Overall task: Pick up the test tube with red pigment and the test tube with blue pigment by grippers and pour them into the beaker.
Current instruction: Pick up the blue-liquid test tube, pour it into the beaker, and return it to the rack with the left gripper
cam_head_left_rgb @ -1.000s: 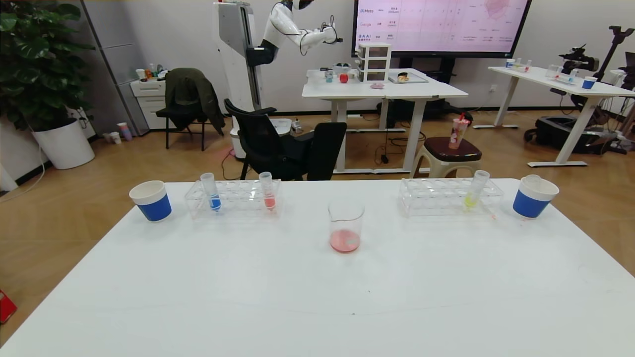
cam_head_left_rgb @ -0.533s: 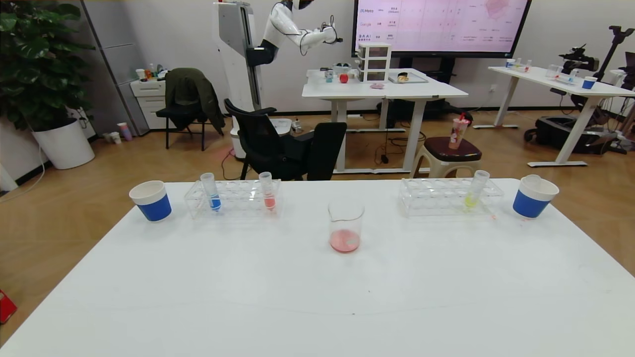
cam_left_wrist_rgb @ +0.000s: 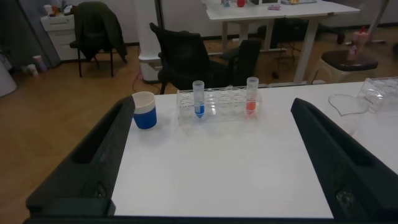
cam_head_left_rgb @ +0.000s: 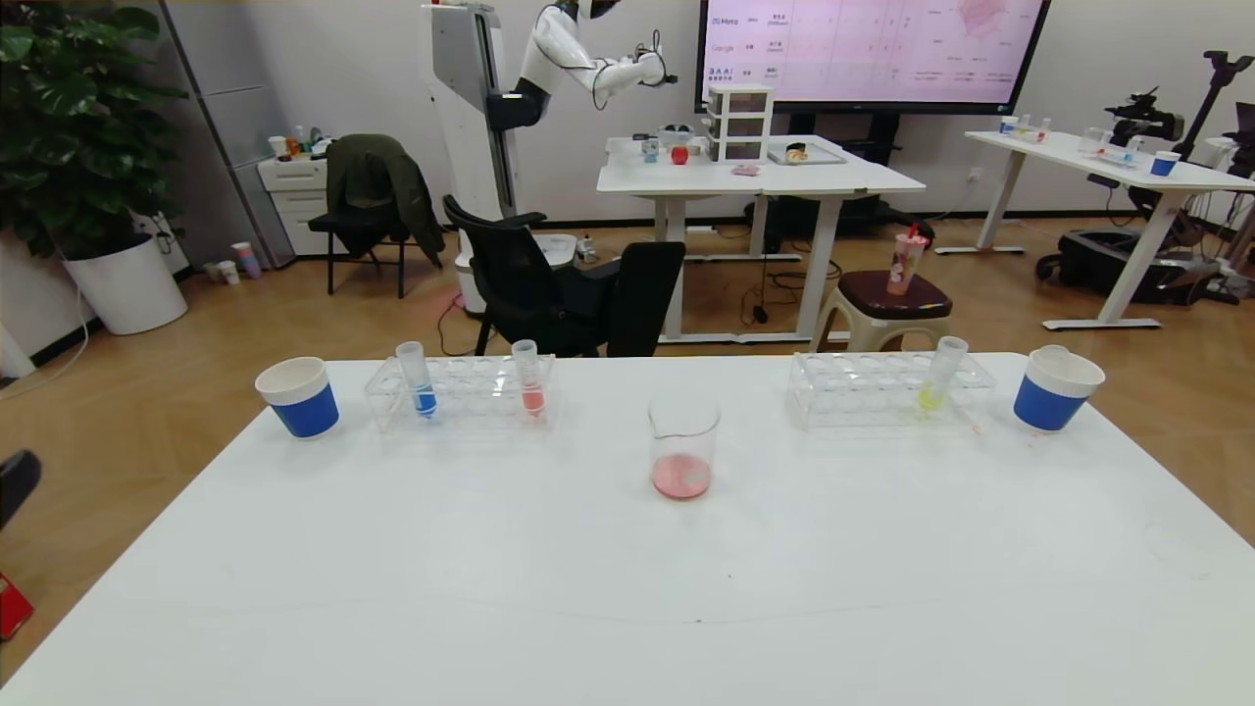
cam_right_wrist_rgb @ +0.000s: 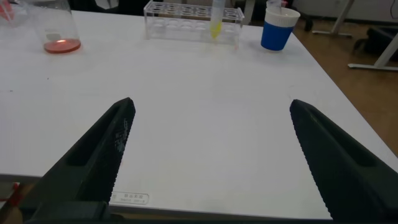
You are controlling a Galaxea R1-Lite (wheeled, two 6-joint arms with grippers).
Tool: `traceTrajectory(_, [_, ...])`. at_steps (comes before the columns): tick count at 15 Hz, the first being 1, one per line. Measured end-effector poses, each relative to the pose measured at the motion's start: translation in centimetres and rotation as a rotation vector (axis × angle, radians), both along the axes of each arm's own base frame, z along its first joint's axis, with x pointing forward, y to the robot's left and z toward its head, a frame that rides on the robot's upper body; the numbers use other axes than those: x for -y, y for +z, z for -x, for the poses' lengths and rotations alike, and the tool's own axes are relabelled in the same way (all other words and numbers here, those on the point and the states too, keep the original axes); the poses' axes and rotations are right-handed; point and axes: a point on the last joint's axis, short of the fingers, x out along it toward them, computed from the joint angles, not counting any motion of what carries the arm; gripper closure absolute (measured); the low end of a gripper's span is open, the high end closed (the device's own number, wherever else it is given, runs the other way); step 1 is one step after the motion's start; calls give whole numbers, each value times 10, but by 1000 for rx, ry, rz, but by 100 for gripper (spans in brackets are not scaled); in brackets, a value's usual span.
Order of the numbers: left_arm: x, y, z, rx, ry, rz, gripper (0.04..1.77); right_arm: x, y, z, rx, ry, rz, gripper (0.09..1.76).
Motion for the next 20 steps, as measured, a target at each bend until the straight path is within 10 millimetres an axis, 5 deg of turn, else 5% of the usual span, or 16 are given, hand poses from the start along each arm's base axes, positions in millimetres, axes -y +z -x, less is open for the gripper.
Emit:
traceTrajectory(7, [-1,-5,-89,-102,10,3,6,0,0,0,0,0,0,11])
traceTrajectory(20, [1,-56,-178,-157,32,0,6,0,0,0,0,0,0,11])
